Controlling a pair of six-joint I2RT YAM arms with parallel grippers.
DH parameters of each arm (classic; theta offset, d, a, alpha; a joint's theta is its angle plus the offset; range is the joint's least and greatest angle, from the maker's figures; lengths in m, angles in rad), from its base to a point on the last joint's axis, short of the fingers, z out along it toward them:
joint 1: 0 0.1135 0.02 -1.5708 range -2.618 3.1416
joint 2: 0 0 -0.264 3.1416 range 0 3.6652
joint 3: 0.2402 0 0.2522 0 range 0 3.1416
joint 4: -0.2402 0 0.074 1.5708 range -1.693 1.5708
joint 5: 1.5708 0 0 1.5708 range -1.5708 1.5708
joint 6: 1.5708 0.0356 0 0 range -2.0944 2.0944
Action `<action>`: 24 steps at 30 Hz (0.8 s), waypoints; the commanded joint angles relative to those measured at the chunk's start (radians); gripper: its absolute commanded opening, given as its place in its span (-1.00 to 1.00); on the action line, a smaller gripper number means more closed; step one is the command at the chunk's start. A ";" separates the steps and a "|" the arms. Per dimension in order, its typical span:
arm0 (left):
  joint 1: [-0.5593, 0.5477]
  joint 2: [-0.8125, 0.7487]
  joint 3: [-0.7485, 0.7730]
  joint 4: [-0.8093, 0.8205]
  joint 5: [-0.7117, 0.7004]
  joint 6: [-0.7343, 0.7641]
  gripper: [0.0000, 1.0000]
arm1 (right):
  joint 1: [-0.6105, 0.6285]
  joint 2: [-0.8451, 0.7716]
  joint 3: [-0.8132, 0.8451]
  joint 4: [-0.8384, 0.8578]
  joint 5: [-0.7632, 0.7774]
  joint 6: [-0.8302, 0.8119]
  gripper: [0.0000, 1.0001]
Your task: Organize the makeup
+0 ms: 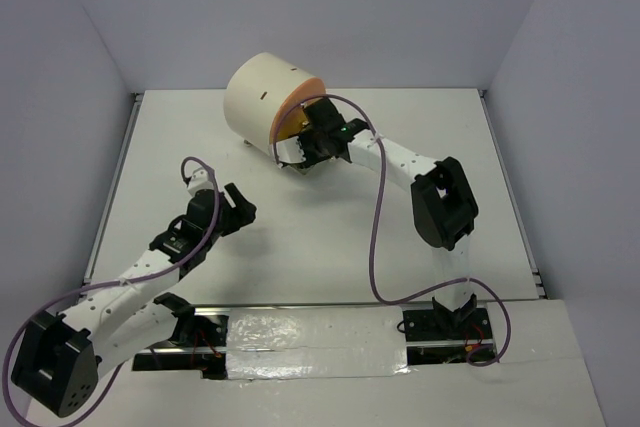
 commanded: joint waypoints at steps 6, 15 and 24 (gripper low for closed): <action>0.005 -0.020 0.036 0.027 0.014 0.039 0.57 | -0.025 -0.043 0.031 0.034 -0.023 0.029 0.14; 0.005 -0.010 0.057 0.186 0.212 0.168 -0.11 | -0.100 -0.251 0.004 0.018 -0.249 0.402 0.10; -0.142 0.236 0.336 0.143 0.298 0.370 -0.67 | -0.307 -0.471 -0.199 0.133 -0.469 1.003 -0.84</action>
